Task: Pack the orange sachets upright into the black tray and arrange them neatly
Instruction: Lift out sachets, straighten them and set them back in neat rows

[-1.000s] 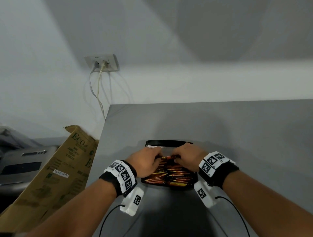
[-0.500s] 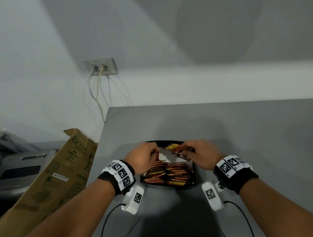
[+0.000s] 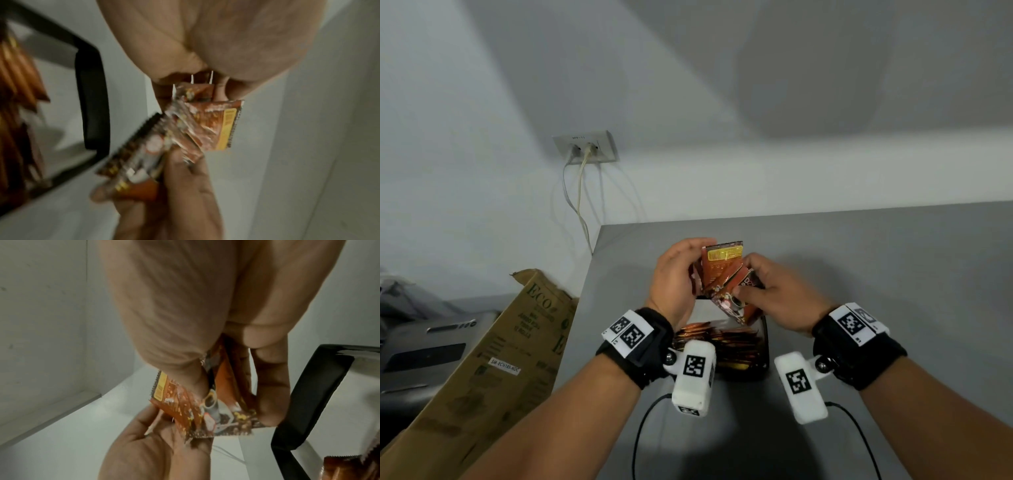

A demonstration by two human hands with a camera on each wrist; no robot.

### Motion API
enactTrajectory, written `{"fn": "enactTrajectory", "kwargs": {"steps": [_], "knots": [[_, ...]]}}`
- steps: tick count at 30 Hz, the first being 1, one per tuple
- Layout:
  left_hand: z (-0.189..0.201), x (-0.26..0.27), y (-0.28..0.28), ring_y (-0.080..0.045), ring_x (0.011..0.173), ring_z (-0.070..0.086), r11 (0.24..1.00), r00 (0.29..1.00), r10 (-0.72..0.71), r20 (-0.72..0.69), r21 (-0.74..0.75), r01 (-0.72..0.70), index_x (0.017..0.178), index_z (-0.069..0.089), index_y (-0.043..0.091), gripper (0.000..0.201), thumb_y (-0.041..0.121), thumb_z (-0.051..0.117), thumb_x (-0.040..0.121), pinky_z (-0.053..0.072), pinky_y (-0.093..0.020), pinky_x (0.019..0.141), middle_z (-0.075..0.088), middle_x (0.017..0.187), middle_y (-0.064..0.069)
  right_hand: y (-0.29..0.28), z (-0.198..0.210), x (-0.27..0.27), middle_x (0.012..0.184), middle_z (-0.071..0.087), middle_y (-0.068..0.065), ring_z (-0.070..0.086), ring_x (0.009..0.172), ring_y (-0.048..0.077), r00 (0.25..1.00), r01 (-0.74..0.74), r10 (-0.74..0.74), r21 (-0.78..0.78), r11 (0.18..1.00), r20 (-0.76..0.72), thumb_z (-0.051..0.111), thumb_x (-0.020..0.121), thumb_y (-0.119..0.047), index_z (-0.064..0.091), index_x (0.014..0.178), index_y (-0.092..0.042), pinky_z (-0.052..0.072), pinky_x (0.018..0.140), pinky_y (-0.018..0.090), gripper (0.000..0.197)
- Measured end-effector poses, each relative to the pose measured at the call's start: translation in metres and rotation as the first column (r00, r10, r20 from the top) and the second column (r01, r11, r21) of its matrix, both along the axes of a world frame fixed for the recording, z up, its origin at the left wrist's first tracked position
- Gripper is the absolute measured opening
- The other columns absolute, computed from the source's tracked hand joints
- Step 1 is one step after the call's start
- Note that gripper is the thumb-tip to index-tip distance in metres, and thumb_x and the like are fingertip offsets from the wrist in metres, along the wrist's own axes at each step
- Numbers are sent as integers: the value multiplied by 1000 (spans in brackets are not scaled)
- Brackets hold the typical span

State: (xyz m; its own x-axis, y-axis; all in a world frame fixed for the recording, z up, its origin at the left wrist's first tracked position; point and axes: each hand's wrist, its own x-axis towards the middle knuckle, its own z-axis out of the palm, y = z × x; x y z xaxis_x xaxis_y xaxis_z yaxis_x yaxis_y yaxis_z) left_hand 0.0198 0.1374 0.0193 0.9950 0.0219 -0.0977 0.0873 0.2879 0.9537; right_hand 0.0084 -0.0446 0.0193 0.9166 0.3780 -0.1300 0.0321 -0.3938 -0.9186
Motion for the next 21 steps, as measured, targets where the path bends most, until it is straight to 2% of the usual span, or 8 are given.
{"fn": "enactTrajectory", "kwargs": {"steps": [2, 5, 7, 10, 14, 17, 19, 21], "knots": [[3, -7, -7, -29, 88, 65, 979, 999, -40, -28, -200, 33, 113, 63, 4, 35, 28, 57, 88, 54, -39, 76, 67, 99, -19, 1, 1, -4, 103, 71, 3, 73, 85, 21, 1000, 23, -23, 4, 1000, -1, 63, 96, -15, 52, 118, -17, 62, 75, 41, 24], [1, -13, -13, -27, 85, 68, 989, 995, -93, -26, -118, 89, 103, 64, 5, 16, 9, 70, 89, 55, -38, 77, 70, 94, -14, 1, 0, -9, 99, 70, 7, 73, 83, 26, 999, 38, -38, 71, 997, 0, 66, 93, -14, 52, 112, -15, 62, 71, 47, 24], [3, -16, -16, -29, 87, 70, 991, 989, -129, -65, -55, 126, 106, 66, 3, 14, 2, 65, 92, 58, -40, 79, 73, 95, -16, -1, -1, -13, 94, 70, 8, 72, 81, 29, 999, 45, -46, 83, 995, 1, 68, 92, -12, 53, 108, -14, 62, 69, 49, 22], [7, -14, -11, -36, 94, 70, 984, 987, -56, -147, -175, 30, 118, 56, -5, 20, 4, 50, 100, 58, -47, 85, 71, 103, -25, -6, -5, -17, 88, 69, 3, 71, 76, 21, 998, 54, -55, 60, 997, 21, 71, 90, -13, 56, 102, -15, 61, 70, 46, 19], [6, -7, 7, -29, 72, 68, 975, 982, 42, -186, -207, -81, 134, 45, -1, 32, 6, 44, 102, 59, -43, 68, 67, 86, -18, -14, -1, -19, 83, 69, 2, 67, 70, 17, 995, 99, -101, 63, 993, 26, 64, 90, -5, 57, 95, -19, 57, 67, 46, 16], [4, -21, 3, -24, 74, 57, 982, 946, -172, -275, -126, 142, 115, 59, 15, 20, 27, 53, 100, 51, -43, 76, 55, 88, -12, -14, 9, -18, 88, 70, 3, 66, 76, 21, 996, 77, -81, 90, 993, 33, 58, 86, -4, 57, 93, -24, 55, 74, 50, 21], [3, -34, -6, -27, 81, 65, 926, 876, -369, -310, -199, 320, 110, 63, 14, 38, 48, 57, 94, 53, -43, 79, 63, 94, -14, -9, 16, -18, 92, 73, -2, 68, 82, 22, 995, 10, -14, 42, 999, 99, 61, 82, -10, 58, 96, -30, 55, 78, 46, 24], [-1, -43, -15, -29, 86, 70, 890, 841, -434, -324, -299, 345, 115, 64, 11, 41, 44, 63, 90, 58, -44, 76, 70, 98, -14, -6, 18, -18, 97, 73, -6, 69, 88, 16, 990, -20, 20, -1, 1000, 136, 65, 85, -8, 63, 105, -30, 57, 78, 38, 29]]}}
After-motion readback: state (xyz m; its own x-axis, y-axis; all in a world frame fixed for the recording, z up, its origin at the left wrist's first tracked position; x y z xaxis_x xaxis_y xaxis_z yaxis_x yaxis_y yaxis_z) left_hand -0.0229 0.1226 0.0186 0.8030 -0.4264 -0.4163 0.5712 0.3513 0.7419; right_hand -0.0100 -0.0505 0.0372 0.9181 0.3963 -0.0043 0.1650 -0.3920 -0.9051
